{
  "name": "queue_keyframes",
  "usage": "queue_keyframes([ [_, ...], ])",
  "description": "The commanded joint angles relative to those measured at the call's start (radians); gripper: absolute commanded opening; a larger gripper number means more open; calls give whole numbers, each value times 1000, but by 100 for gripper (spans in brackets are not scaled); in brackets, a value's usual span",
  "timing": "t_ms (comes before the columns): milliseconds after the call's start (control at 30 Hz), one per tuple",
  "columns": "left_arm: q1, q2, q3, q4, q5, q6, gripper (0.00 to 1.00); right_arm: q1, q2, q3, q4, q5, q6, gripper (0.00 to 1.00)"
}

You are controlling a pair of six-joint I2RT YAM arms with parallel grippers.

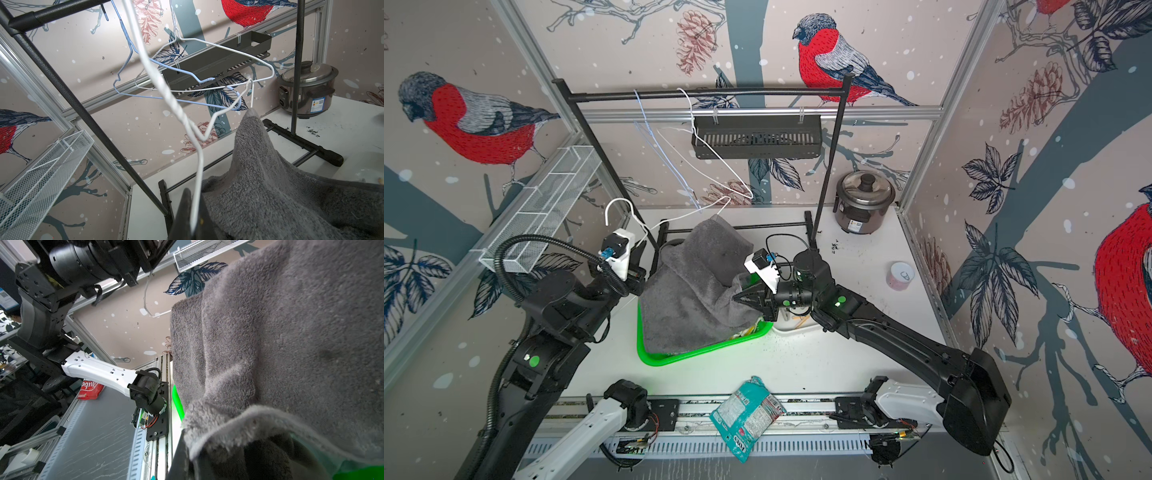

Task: Remove the clothespins securing towels to the hanger
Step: Remove the towel from the hanger.

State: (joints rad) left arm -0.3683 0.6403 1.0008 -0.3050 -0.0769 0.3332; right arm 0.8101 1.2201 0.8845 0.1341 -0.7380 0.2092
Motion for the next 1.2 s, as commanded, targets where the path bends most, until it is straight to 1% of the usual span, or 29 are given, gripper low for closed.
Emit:
queue_keyframes([
  [0, 3, -4, 2, 26, 21, 6, 0, 1, 73, 26, -32, 75, -8, 8],
  [133, 3, -1, -27, 24, 28, 12, 0, -3, 205, 76, -65, 121, 28, 6],
  [200, 3, 0, -34, 23, 29, 13, 0, -2, 273, 97, -70, 130, 40, 8],
  [233, 3, 1, -37, 21, 29, 13, 0, -3, 300, 108, -78, 132, 41, 12],
  [333, 3, -3, -47, 21, 29, 15, 0, -1, 343, 137, -126, 156, 23, 30],
  [367, 3, -5, -51, 20, 27, 17, 0, -3, 335, 140, -144, 176, 11, 39],
  [400, 3, -7, -53, 18, 28, 17, 0, -3, 316, 142, -162, 209, -3, 48],
  [500, 3, -8, -53, 12, 28, 20, 0, -10, 225, 141, -218, 315, -57, 68],
  [600, 3, -12, -53, 11, 32, 20, 0, -9, 117, 122, -236, 417, -130, 83],
  [667, 3, -13, -53, 11, 32, 22, 0, -5, 63, 99, -202, 453, -174, 91],
  [733, 3, -13, -51, 13, 35, 21, 0, 6, 37, 76, -137, 460, -197, 97],
  [767, 4, -11, -50, 13, 38, 20, 0, 16, 38, 70, -98, 451, -200, 99],
  [833, 3, -10, -47, 12, 47, 18, 0, 47, 46, 86, -37, 443, -187, 100],
  [1000, 3, -5, -46, 18, 55, 13, 0, 164, 200, 186, 61, 467, -183, 100],
  [1167, 4, -6, -47, 18, 55, 13, 0, 217, 338, 303, 87, 502, -192, 100],
])
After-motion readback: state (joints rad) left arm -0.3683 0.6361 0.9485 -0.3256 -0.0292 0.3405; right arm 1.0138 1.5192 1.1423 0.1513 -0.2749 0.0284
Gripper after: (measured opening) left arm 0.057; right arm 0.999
